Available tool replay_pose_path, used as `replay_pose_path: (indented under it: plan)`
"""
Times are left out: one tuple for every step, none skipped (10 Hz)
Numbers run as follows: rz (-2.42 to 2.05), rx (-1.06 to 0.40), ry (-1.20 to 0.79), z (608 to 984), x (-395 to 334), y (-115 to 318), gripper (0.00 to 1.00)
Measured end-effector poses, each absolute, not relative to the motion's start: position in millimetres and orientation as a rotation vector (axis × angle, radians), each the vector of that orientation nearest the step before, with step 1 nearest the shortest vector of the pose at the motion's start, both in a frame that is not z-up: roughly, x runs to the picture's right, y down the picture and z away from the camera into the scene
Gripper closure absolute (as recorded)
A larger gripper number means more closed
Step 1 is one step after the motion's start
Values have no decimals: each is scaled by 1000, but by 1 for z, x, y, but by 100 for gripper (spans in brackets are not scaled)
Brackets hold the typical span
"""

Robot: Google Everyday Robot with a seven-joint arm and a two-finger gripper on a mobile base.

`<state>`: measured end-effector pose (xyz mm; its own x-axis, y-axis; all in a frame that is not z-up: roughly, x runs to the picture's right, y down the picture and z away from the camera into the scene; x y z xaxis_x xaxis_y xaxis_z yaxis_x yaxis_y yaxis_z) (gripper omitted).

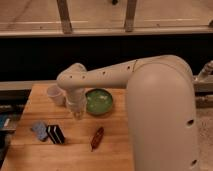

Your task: Knock the eraser over

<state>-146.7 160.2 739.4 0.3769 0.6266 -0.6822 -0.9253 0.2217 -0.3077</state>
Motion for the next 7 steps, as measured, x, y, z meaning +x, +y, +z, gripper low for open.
replay_pose_path:
  plan:
    - [1109,-775,468,733,-153,172,100]
    - [1098,-782,466,727,-158,180,100]
    - [1082,-797,460,719,-164,191,100]
    - [1073,-806,457,714,-167,197,100]
    - [1057,-818,453,707,-174,206,100]
    - [1039,-832,452,700,-180,217,100]
    - [1019,-847,447,694,-188,226,100]
